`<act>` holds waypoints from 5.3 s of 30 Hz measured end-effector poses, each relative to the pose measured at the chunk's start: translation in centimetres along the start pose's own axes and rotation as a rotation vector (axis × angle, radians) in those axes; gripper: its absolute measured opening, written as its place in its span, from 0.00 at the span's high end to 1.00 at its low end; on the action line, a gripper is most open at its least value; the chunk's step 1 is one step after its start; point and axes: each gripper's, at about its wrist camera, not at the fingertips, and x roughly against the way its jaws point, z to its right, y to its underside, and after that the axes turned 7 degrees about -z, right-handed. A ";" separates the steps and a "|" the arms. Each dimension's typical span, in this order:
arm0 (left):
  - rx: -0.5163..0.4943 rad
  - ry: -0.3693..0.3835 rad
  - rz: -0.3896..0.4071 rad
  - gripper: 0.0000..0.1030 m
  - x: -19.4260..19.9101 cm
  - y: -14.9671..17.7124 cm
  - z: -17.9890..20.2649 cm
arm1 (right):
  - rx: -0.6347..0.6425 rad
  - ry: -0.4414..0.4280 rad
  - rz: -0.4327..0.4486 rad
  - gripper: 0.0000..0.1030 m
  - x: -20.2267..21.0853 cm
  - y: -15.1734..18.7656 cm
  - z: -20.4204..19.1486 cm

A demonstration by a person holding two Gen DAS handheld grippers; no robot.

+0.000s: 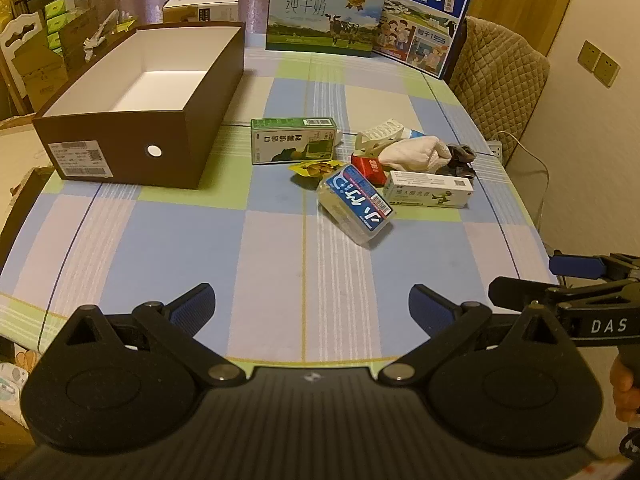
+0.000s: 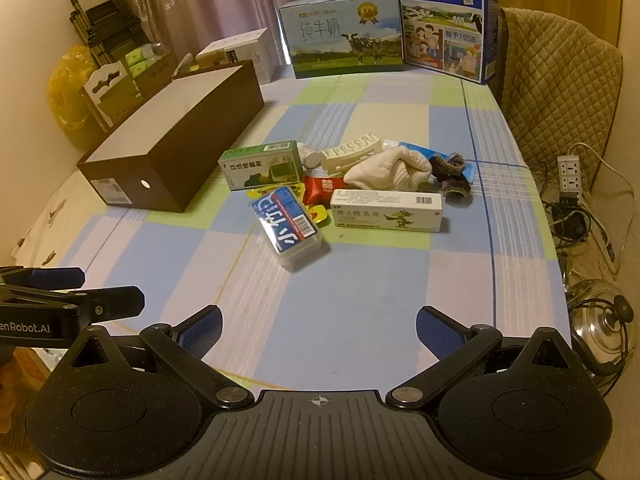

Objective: Organize objects

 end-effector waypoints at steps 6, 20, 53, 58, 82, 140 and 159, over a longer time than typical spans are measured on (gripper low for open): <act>-0.008 0.008 -0.006 0.01 -0.3 -0.6 0.4 | -0.006 0.004 -0.002 0.02 -0.1 -0.4 0.5; -0.023 0.030 -0.026 0.01 -1.8 -2.0 1.1 | -0.041 -0.002 -0.013 0.02 -0.7 -1.0 1.6; -0.048 0.011 -0.099 0.01 -10.5 -7.3 4.5 | -0.109 0.017 0.040 0.17 -4.7 -4.6 8.8; -0.046 -0.008 -0.109 0.01 -12.1 -8.0 5.2 | -0.095 -0.012 0.070 0.27 -6.2 -6.0 10.1; 0.052 -0.127 -0.146 0.01 -19.1 -10.6 5.3 | -0.088 -0.086 0.083 0.35 -12.2 -10.5 13.7; 0.114 -0.084 -0.227 0.45 -15.3 -6.7 -6.7 | 0.322 -0.063 -0.227 0.70 -15.9 -6.7 -0.6; 0.029 -0.068 -0.224 0.48 -14.7 -7.0 -7.9 | 0.213 -0.026 -0.228 0.78 -16.2 -7.7 -1.2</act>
